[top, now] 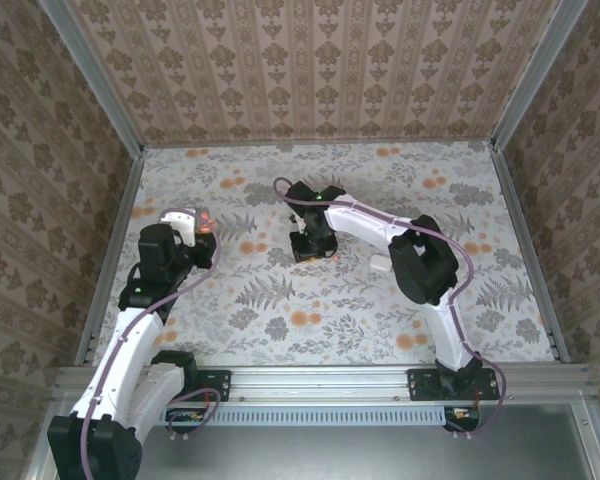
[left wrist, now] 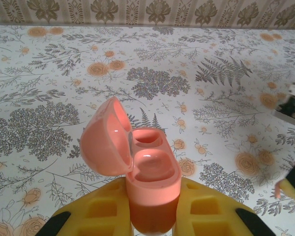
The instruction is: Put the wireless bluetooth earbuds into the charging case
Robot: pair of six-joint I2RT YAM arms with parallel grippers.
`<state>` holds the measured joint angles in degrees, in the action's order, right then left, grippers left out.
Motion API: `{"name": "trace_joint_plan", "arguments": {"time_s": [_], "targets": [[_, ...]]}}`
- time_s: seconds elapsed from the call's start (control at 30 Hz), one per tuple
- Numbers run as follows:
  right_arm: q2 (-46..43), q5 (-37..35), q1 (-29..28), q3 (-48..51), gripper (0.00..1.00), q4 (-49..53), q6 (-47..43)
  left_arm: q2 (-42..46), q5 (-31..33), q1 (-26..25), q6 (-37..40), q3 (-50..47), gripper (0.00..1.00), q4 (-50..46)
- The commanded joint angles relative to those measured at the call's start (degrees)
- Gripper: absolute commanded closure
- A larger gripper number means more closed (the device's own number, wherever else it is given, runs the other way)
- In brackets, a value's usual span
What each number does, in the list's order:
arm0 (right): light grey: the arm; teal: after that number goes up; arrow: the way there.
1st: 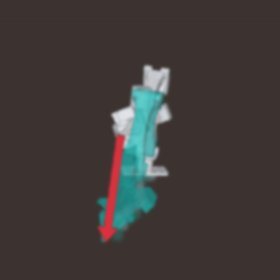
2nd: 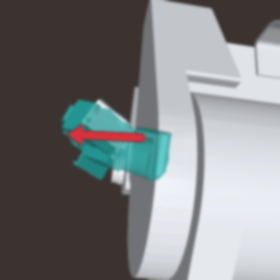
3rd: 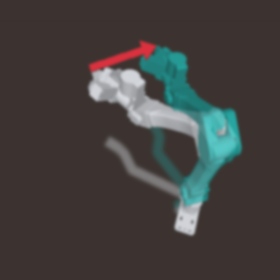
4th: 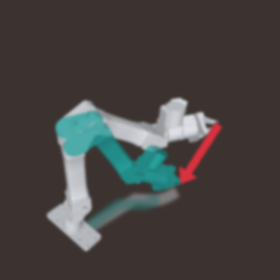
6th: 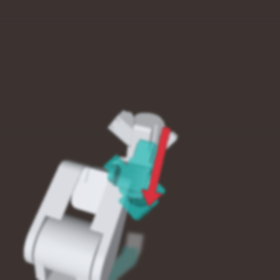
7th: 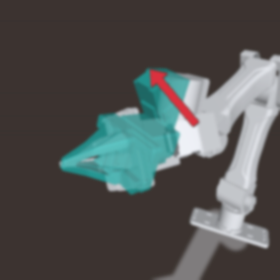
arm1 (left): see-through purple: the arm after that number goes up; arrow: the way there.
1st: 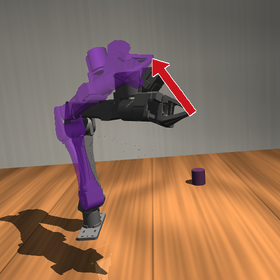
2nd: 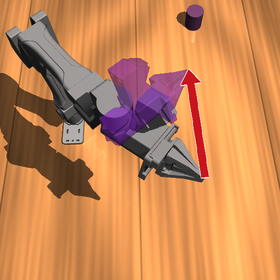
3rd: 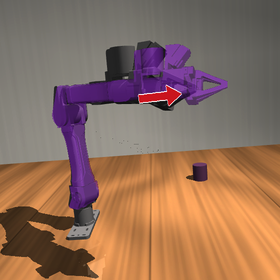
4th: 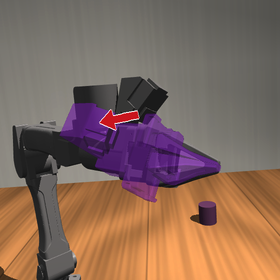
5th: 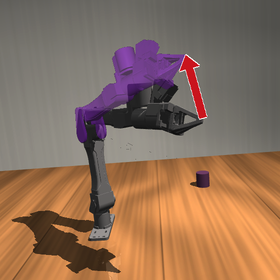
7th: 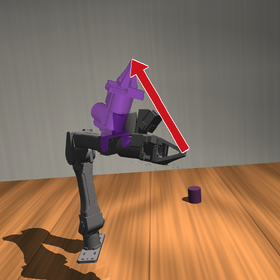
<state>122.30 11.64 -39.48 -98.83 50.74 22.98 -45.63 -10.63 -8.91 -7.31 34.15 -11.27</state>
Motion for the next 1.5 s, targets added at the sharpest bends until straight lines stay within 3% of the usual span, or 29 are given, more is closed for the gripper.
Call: {"name": "trace_joint_plan", "arguments": {"time_s": [0.0, 0.2, 0.47, 0.77, 0.93, 1.0, 1.07, 1.2, 1.47], "targets": [[-4.9, 2.9, -0.3, 4.3, 0.80, 0.6, -14.3, 0.4, 0.3, 0.3, 1.0, 2.3, 0.92, -0.7], [-8.6, 4.5, -0.2, 9.6, 0.79, 5.5, -32.9, 0.5, 0.6, 0.3, 1.3, 2.7, 0.92, -1.5], [-4.3, 0.4, -2.3, 9.4, 0.79, 11.0, -46.1, 0.5, 0.6, 0.3, 1.6, 2.9, 0.92, -2.6], [-1.3, -2.9, -4.3, 9.3, 0.78, 10.2, -49.3, 0.3, 0.5, 0.2, 1.6, 2.9, 0.92, -3.0], [-1.5, -4.2, -5.3, 10.1, 0.70, 9.3, -49.6, -0.1, 0.3, 0.2, 1.7, 3.0, 0.92, -3.0], [-2.4, -4.7, -5.7, 10.3, 0.61, 8.9, -49.4, -0.3, 0.3, 0.3, 1.5, 2.9, 0.92, -2.9], [-4.5, -5.2, -5.8, 10.5, 0.55, 8.4, -48.4, -0.3, 0.3, 0.2, 1.5, 2.8, 0.92, -2.7], [-9.2, -4.5, -4.5, 9.4, 0.54, 8.1, -39.7, -0.2, 0.1, 0.2, 1.4, 3.0, 0.92, -2.8], [-13.7, -2.5, 0.0, 8.7, 0.57, 13.9, 0.5, -0.2, -0.4, 0.0, 1.1, 3.1, 0.92, -2.5]]}}
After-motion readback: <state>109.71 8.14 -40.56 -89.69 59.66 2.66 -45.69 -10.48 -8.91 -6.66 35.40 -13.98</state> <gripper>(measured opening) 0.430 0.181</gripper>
